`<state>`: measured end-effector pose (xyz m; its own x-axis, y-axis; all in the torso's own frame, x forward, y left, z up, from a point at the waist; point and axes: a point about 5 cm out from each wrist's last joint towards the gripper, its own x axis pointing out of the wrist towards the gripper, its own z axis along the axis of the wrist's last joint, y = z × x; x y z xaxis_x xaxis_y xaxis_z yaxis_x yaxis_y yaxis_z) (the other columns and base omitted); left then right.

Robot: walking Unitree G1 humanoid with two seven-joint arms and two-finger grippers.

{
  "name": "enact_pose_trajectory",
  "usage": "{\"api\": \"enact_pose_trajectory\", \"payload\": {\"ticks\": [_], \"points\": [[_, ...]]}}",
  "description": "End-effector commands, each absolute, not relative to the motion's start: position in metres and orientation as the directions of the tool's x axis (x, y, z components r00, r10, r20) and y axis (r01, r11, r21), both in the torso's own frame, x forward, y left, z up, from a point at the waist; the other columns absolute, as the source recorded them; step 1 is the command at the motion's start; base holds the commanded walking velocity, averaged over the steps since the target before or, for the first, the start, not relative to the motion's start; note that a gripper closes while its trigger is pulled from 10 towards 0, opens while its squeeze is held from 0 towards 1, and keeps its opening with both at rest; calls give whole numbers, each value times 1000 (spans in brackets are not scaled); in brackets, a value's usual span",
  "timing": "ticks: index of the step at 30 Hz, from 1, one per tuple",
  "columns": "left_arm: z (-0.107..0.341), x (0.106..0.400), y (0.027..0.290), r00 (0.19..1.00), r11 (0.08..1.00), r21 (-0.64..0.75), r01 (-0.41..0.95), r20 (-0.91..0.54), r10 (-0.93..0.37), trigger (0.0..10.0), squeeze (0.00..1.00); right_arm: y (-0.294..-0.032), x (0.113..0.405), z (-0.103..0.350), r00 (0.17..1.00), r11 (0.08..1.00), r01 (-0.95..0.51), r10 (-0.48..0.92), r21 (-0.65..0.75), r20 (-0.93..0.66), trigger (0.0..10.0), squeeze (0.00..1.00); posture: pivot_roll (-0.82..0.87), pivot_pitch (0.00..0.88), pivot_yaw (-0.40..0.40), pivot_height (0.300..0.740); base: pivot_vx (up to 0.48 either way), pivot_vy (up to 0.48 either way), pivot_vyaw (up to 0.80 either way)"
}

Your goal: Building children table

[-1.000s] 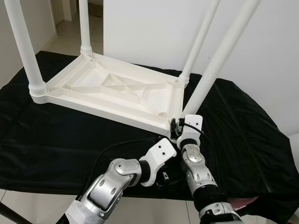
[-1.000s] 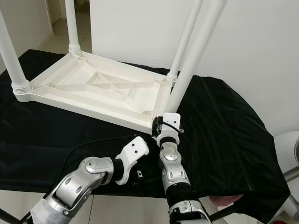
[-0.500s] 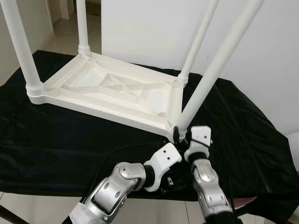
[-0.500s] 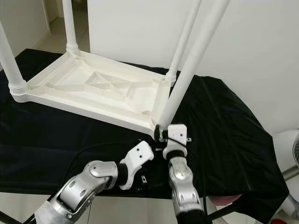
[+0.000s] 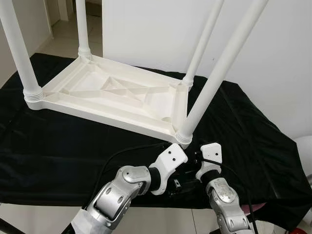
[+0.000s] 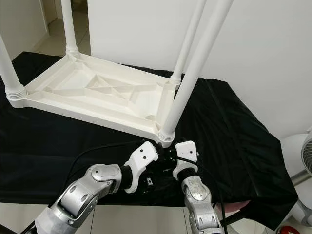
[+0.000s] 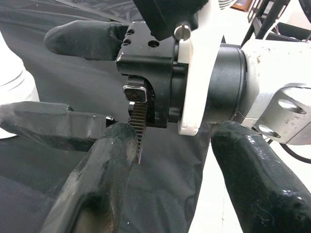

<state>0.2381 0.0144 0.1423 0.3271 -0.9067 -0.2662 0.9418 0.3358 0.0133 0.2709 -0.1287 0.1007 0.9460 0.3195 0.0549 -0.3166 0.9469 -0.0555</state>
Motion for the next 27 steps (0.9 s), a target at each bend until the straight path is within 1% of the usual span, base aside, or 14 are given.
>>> {"api": "enact_pose_trajectory", "payload": {"ticks": [1,8,17,18,19,20,21,22,23,24,26,27], "points": [[142,243,14,360,360,52,931,-276,-891,10000,0,-102,274,111,861,866,-499,501,-43,88,10000,0,32,0,-171,740,0,0,0],[144,246,17,377,370,80,926,-276,-884,10000,0,-101,289,119,823,828,-559,561,-53,91,10000,0,44,0,-178,740,0,0,0],[143,246,21,384,374,91,923,-281,-880,10000,0,-102,287,118,809,813,-580,582,-46,85,10000,0,46,0,-182,740,0,0,0],[140,247,33,399,389,95,916,-299,-867,10000,0,-105,286,116,815,818,-573,574,-36,81,10000,0,42,0,-184,740,0,0,0],[138,248,39,409,400,97,911,-308,-859,10000,0,-107,285,115,818,821,-570,570,-33,79,10000,0,42,0,-184,740,0,0,0],[138,248,39,409,400,97,911,-308,-859,10000,0,-107,285,115,818,821,-570,570,-33,79,10000,0,42,0,-184,740,0,0,0],[137,249,48,416,409,95,908,-321,-851,10000,0,-109,284,114,818,822,-569,570,-30,77,10000,0,40,0,-182,740,0,0,0],[137,249,48,416,409,95,908,-321,-851,10000,0,-109,284,114,818,822,-569,570,-30,77,10000,0,40,0,-182,740,0,0,0],[135,248,57,417,410,94,907,-333,-846,10000,0,-110,282,113,815,818,-575,575,-24,75,10000,0,38,0,-181,740,0,0,0],[135,247,60,418,412,94,906,-338,-843,10000,0,-111,282,113,814,817,-576,576,-22,74,10000,0,38,0,-181,740,0,0,0],[134,245,64,414,410,90,908,-345,-842,10000,0,-111,281,113,813,816,-577,577,-27,72,10000,0,37,0,-180,740,0,0,0],[132,241,67,395,391,84,916,-352,-849,10000,0,-113,281,113,816,819,-574,574,-28,70,10000,0,34,0,-180,740,0,0,0]]}}
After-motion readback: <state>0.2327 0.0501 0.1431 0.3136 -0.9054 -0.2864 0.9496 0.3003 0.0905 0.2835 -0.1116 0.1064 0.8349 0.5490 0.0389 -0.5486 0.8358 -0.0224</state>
